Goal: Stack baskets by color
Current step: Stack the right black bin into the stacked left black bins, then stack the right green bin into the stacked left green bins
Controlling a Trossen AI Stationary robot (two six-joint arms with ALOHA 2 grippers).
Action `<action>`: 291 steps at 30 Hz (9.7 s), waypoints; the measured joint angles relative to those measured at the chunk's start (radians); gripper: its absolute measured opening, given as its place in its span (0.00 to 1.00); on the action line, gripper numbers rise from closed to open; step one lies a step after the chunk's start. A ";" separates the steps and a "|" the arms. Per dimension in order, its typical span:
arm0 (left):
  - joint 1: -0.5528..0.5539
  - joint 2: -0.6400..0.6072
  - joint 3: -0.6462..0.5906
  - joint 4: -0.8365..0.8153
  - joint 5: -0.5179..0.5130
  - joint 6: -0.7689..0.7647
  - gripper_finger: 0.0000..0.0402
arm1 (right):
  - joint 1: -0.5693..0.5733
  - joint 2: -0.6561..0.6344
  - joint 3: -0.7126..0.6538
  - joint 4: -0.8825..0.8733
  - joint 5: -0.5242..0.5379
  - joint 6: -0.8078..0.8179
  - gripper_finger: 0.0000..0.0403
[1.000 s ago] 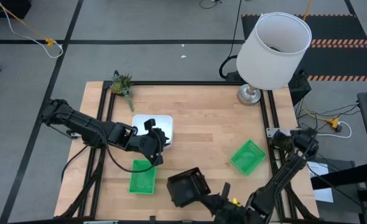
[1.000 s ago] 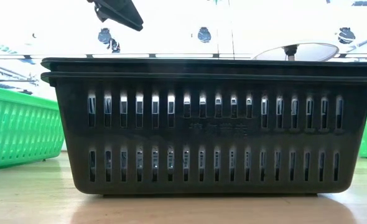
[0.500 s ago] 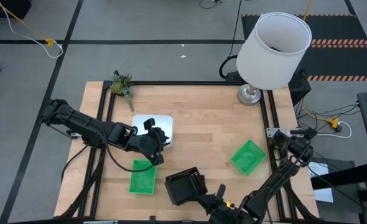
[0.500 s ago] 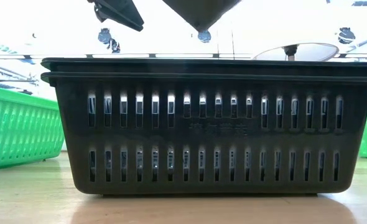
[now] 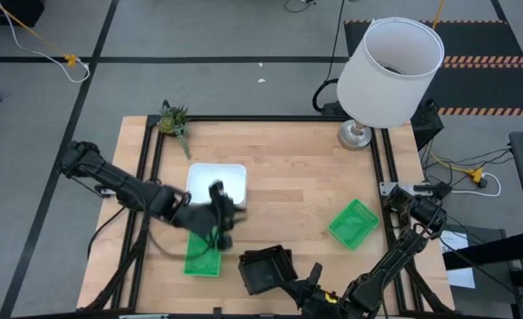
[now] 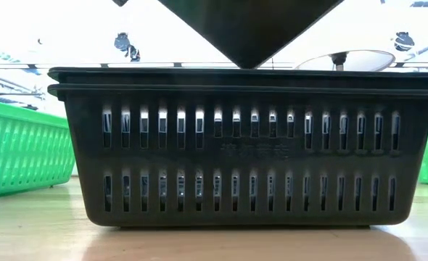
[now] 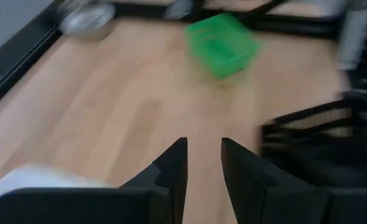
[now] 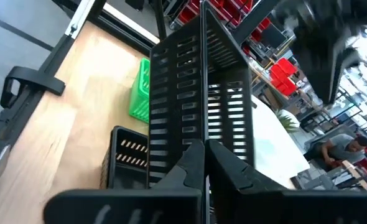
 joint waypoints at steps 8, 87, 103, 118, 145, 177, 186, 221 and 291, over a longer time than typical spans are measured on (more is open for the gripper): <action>-0.204 0.110 0.073 0.196 -0.031 0.229 0.29 | -0.002 0.000 0.000 -0.024 -0.001 0.025 0.00; -0.260 0.671 0.817 -0.498 0.109 -0.085 0.02 | 0.000 -0.089 -0.001 0.017 -0.053 -0.081 0.30; -0.343 0.670 0.742 -0.368 -0.125 -0.056 0.04 | 0.145 -0.342 -0.154 0.032 -0.047 -0.036 0.40; -0.316 0.671 0.547 -0.150 -0.113 -0.043 0.01 | 0.150 -0.607 -0.518 0.272 -0.022 0.112 0.39; -0.292 0.671 0.410 -0.045 -0.085 -0.059 0.05 | 0.150 -0.650 -0.652 0.564 -0.028 -0.005 0.39; -0.288 0.671 0.410 -0.063 -0.066 -0.112 0.38 | 0.150 -0.650 -0.651 0.512 -0.030 0.025 0.39; -0.288 0.671 0.410 -0.002 -0.068 -0.085 0.38 | 0.150 -0.650 -0.650 0.430 -0.031 0.079 0.39; -0.286 0.671 0.410 0.036 -0.068 -0.084 0.38 | -0.027 -0.872 -0.651 -0.887 -1.001 0.692 0.38; -0.034 0.670 0.606 0.151 0.172 0.573 0.64 | -0.042 -0.717 -0.569 -0.558 -0.942 0.214 0.00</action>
